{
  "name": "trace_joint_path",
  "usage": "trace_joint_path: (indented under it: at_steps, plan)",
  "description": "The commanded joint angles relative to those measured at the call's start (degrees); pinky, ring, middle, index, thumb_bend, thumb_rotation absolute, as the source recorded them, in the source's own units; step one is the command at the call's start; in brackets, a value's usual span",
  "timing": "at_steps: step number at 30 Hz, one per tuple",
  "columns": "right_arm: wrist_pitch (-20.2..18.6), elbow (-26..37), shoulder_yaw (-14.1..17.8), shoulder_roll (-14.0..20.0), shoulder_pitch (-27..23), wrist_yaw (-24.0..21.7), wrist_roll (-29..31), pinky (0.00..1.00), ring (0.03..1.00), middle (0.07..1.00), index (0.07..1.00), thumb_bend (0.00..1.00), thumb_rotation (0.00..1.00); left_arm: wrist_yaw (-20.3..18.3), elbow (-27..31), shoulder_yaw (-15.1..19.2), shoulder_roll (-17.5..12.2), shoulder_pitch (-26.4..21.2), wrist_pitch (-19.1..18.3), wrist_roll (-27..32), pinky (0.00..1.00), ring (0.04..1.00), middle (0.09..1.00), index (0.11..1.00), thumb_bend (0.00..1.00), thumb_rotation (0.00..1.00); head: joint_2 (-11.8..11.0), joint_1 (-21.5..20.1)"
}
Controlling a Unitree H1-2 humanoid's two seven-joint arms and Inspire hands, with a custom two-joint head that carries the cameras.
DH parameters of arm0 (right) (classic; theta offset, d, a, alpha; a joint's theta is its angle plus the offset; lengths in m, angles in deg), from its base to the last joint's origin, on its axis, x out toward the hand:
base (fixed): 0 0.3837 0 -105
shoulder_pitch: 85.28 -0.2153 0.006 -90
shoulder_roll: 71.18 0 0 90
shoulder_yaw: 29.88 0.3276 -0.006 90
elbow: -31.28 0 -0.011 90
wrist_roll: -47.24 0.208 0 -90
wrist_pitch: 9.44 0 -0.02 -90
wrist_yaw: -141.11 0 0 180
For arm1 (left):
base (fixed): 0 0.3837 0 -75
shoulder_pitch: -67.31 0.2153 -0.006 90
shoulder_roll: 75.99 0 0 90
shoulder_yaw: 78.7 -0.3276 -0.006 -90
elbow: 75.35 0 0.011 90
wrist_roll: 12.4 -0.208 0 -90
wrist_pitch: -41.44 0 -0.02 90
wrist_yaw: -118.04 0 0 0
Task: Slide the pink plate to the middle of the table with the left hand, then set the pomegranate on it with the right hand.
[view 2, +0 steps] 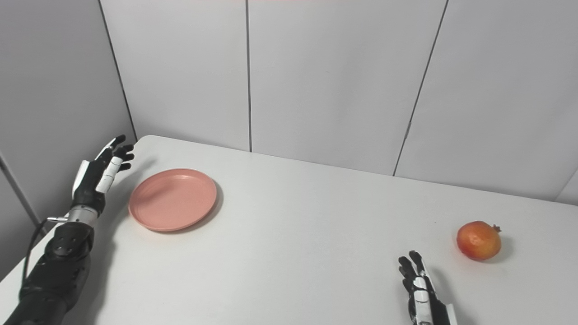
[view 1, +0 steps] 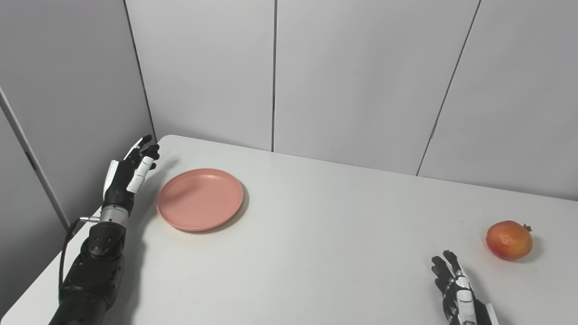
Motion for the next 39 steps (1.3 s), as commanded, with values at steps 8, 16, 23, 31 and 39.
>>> trace_joint_path:
  at_steps: [8,16,23,31,39]
  plan:
    - [0.45,-0.66,-0.59,-0.01,3.51,-0.19,0.79,1.00,0.945,0.913,0.943,0.69,1.00,1.14,2.31,-2.21,-0.65,-2.74,2.69,-1.46,0.81,0.844,0.873,0.900,0.73,0.94,0.30,-0.26]
    - [0.57,-0.30,-0.84,-0.20,3.54,-0.03,0.68,1.00,0.941,0.910,0.944,0.69,1.00,-0.85,0.77,-3.12,-0.36,-2.78,2.75,-0.30,0.85,0.874,0.895,0.912,0.75,0.95,0.51,-0.59]
    - [0.15,-0.07,-1.05,-0.17,3.59,0.05,0.33,1.00,0.940,0.909,0.949,0.67,1.00,-3.94,1.24,-2.50,0.83,-2.63,2.73,2.04,0.88,0.886,0.902,0.914,0.84,0.93,0.83,-0.77]
    - [-0.68,0.63,-1.19,-0.51,3.90,0.55,0.02,1.00,0.929,0.900,0.939,0.69,1.00,-5.53,2.46,-2.65,1.69,-1.46,2.67,2.82,0.85,0.867,0.895,0.916,0.83,0.92,1.17,-1.07]
    - [-1.27,1.07,-1.64,-0.49,3.96,1.07,-0.23,1.00,0.924,0.899,0.938,0.69,1.00,-9.92,7.08,0.61,5.04,0.30,-2.98,11.98,0.86,0.883,0.905,0.915,0.89,0.86,1.48,-1.15]
